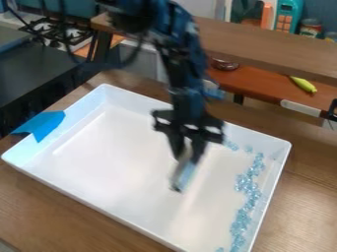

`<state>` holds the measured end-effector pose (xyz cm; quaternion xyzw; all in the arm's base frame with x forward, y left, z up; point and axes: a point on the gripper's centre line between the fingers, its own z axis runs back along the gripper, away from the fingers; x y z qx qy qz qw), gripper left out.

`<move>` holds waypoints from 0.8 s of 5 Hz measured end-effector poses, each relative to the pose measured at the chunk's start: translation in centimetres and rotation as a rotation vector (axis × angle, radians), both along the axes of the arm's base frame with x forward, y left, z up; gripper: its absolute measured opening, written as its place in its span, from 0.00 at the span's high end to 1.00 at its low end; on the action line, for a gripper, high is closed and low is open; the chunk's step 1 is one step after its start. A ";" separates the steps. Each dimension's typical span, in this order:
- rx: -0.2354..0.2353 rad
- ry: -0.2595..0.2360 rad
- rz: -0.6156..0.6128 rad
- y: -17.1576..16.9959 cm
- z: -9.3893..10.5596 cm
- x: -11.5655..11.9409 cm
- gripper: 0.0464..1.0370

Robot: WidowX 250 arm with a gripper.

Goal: Sweep into pile

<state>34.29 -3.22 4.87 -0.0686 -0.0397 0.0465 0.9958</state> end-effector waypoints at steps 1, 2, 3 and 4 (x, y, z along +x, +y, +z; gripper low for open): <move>0.006 0.006 -0.052 4.2 0.7 0.1 0.69; 0.031 -0.025 -0.033 9.7 0.0 0.2 0.69; 0.086 -0.055 -0.033 14.0 -1.7 0.8 0.69; 0.110 -0.064 -0.003 19.2 -2.5 0.7 0.69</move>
